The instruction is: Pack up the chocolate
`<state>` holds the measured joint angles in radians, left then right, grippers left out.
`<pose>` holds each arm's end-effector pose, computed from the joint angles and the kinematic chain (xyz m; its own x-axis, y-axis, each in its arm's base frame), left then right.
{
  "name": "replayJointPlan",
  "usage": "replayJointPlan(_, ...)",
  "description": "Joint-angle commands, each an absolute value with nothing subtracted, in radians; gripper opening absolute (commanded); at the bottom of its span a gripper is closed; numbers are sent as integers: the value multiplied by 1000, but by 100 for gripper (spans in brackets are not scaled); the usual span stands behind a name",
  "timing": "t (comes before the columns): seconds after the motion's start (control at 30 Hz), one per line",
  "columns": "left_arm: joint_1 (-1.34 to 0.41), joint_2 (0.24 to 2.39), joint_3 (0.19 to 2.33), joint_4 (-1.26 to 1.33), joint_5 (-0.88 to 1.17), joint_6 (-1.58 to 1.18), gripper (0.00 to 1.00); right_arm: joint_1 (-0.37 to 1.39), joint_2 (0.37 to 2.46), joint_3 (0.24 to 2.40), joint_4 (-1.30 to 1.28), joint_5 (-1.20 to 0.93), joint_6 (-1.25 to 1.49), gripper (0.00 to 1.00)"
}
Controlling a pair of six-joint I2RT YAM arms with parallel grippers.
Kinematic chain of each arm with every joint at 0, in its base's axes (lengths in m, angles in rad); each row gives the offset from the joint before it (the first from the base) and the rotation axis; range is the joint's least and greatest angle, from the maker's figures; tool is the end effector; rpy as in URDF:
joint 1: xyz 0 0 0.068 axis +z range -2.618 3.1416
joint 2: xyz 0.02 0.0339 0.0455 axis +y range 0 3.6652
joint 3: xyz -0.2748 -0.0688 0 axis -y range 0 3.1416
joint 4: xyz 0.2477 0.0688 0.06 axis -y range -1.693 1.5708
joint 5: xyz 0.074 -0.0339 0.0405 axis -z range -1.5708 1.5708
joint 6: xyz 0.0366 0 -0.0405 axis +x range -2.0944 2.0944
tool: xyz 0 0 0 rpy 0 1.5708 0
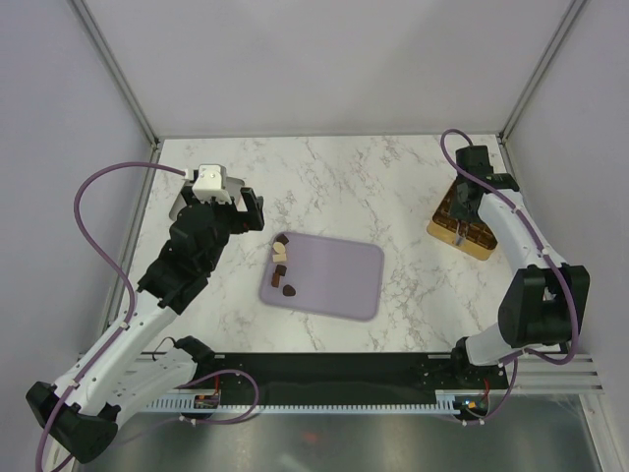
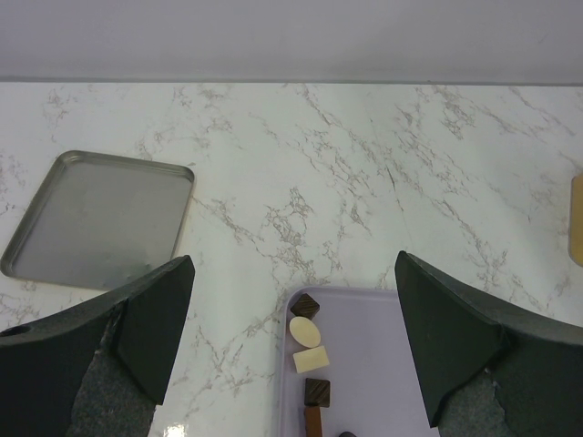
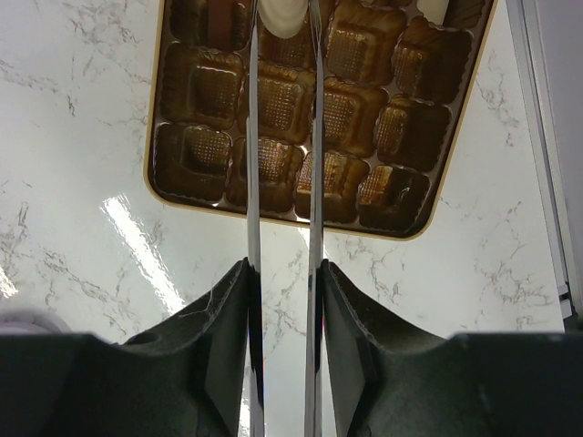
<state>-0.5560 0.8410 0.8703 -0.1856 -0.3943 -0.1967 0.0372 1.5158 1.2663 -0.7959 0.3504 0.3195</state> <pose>0.1680 -0.0879 0.3688 -0.1619 -0.1118 -0.9804 0.1360 0.9816 -0.1344 0.3143 -0.0009 0.2911 -0.7777 0.2663 -0.5694 0.4017 0.9073 -0.1244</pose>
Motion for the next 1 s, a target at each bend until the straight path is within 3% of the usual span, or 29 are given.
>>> replayJointPlan(0.0,-554,838,896,-158,-423,-161,100,32,1514,1264,-785,379,339,42)
replayJointPlan(0.57,-554,836,896,-160,-423,-161,100,49,1427,1282,-798,347,334,48)
replayJointPlan(0.97,-554,839,894,-160,-434,-156,100,449,1341,1319,-787,299,287,48)
